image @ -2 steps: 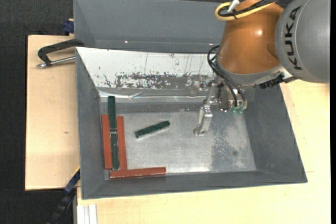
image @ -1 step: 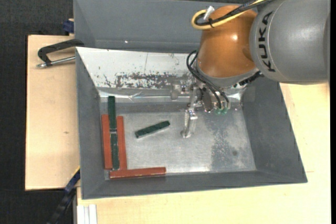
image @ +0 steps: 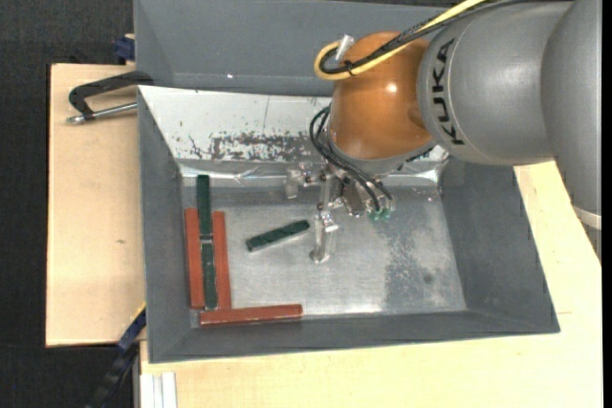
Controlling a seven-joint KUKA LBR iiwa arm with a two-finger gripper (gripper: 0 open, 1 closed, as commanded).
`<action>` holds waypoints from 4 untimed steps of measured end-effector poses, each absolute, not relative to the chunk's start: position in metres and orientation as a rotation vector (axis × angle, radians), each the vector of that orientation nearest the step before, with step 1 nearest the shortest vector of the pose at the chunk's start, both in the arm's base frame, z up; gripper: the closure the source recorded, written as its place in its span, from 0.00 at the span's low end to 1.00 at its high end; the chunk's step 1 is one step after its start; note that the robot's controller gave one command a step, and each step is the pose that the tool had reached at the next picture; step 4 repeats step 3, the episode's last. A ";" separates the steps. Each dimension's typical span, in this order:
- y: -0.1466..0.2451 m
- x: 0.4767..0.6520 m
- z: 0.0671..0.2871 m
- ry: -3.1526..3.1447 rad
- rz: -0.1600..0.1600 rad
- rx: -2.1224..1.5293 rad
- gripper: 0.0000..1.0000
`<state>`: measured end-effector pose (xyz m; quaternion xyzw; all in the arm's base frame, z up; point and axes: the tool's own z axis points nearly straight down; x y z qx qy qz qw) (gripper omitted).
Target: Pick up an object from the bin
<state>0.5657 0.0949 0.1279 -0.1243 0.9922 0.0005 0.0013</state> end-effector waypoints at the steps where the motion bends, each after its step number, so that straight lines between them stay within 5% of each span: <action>1: 0.083 0.580 0.076 3.104 0.002 -0.468 1.00; 2: 0.083 0.580 0.076 3.104 0.002 -0.469 1.00; 3: 0.111 0.590 0.233 3.096 0.002 -0.475 1.00; 4: 0.111 0.590 0.233 3.096 0.002 -0.475 1.00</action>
Offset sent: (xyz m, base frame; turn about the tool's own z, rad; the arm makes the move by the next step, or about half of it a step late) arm 0.0000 0.0000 0.0000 0.0000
